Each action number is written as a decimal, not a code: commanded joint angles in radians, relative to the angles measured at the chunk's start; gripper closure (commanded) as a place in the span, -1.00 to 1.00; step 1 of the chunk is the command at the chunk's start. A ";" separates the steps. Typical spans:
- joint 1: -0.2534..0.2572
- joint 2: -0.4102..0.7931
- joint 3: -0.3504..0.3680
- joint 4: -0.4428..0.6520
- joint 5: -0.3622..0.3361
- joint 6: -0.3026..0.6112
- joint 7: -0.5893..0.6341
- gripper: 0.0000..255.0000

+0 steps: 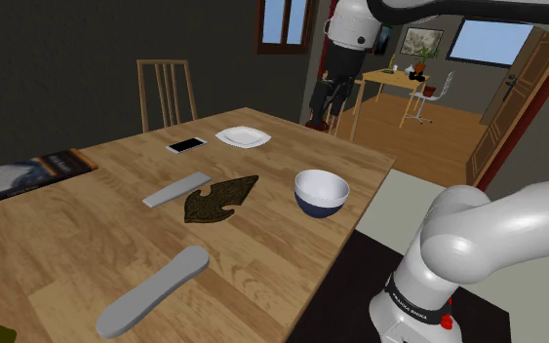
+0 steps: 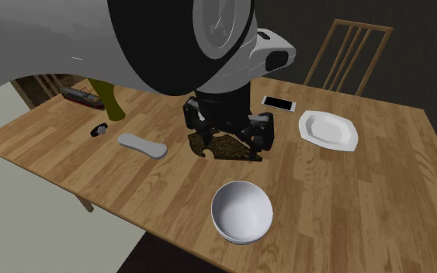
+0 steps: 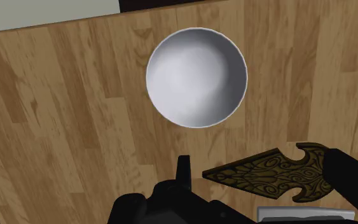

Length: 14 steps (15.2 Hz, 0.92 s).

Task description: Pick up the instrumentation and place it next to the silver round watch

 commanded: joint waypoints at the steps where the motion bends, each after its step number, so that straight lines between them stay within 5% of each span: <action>1: 0.000 0.000 0.000 0.000 0.000 0.000 0.000 -1.00; 14: -0.107 0.305 0.341 0.035 0.144 0.233 0.706 -1.00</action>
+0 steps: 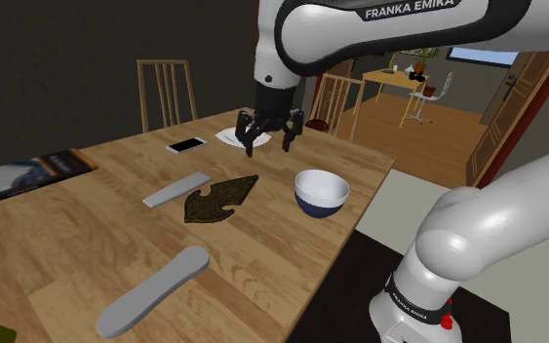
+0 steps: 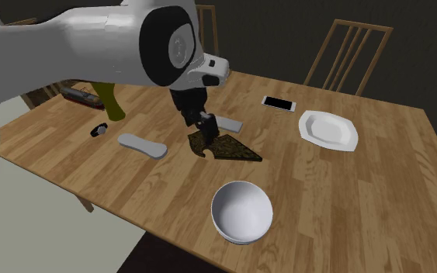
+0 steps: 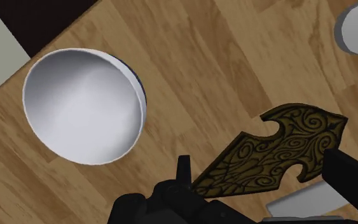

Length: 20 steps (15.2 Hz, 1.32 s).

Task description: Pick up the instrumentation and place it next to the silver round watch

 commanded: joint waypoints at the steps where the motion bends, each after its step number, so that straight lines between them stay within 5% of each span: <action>1: -0.022 0.063 0.047 0.018 0.005 0.040 0.114 -1.00; 11: -0.117 0.499 0.230 0.266 -0.143 0.164 0.696 -1.00; 20: -0.035 0.911 0.178 0.603 -0.340 0.161 1.149 -1.00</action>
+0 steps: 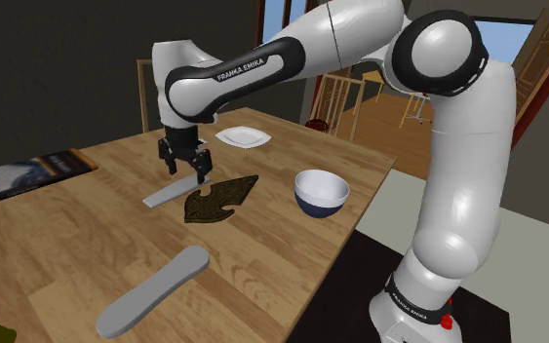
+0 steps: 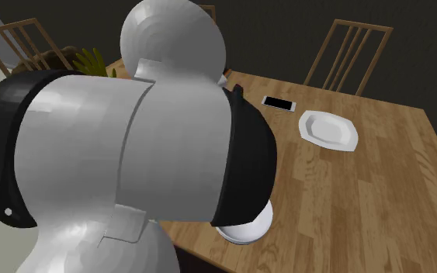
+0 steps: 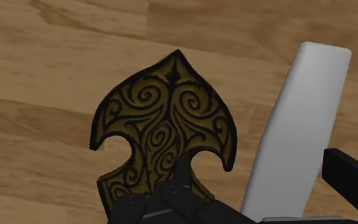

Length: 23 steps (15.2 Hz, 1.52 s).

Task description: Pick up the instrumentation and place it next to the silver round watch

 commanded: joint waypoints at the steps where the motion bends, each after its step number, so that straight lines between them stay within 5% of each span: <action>1: 0.026 0.082 -0.026 0.084 -0.026 -0.010 0.083 -1.00; 5: 0.074 0.230 -0.081 0.253 -0.053 -0.033 0.207 -1.00; 20: 0.079 0.271 -0.095 0.212 -0.074 0.045 0.220 -1.00; 21: 0.079 0.271 -0.095 0.212 -0.074 0.045 0.220 1.00; 23: 0.079 0.271 -0.095 0.213 -0.074 0.045 0.220 1.00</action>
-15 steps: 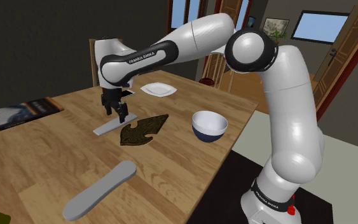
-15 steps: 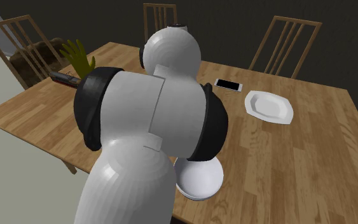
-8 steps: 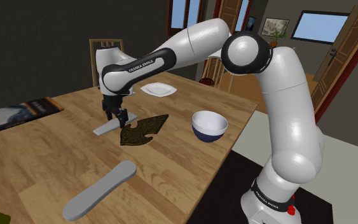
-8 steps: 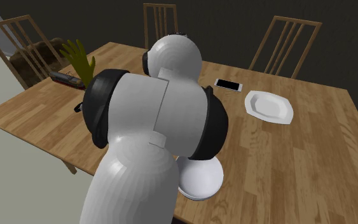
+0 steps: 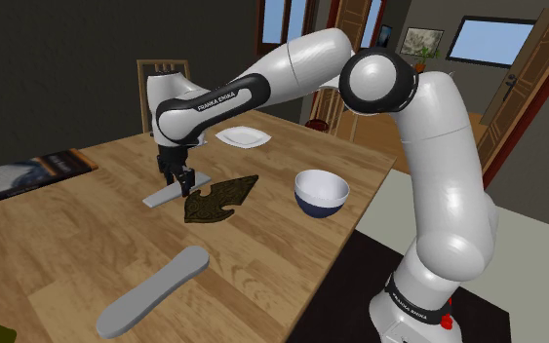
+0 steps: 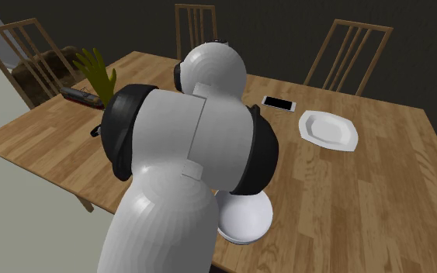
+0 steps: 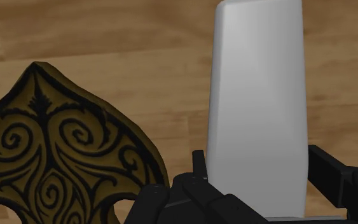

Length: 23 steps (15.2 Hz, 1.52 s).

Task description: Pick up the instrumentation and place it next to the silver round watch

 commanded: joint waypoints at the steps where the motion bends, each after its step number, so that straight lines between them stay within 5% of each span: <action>1: 0.000 0.000 0.000 0.000 0.000 0.000 0.000 1.00; 7: 0.000 0.000 0.000 0.000 0.000 0.000 0.000 1.00; 23: -0.004 -0.072 0.025 0.108 0.040 -0.173 -0.028 1.00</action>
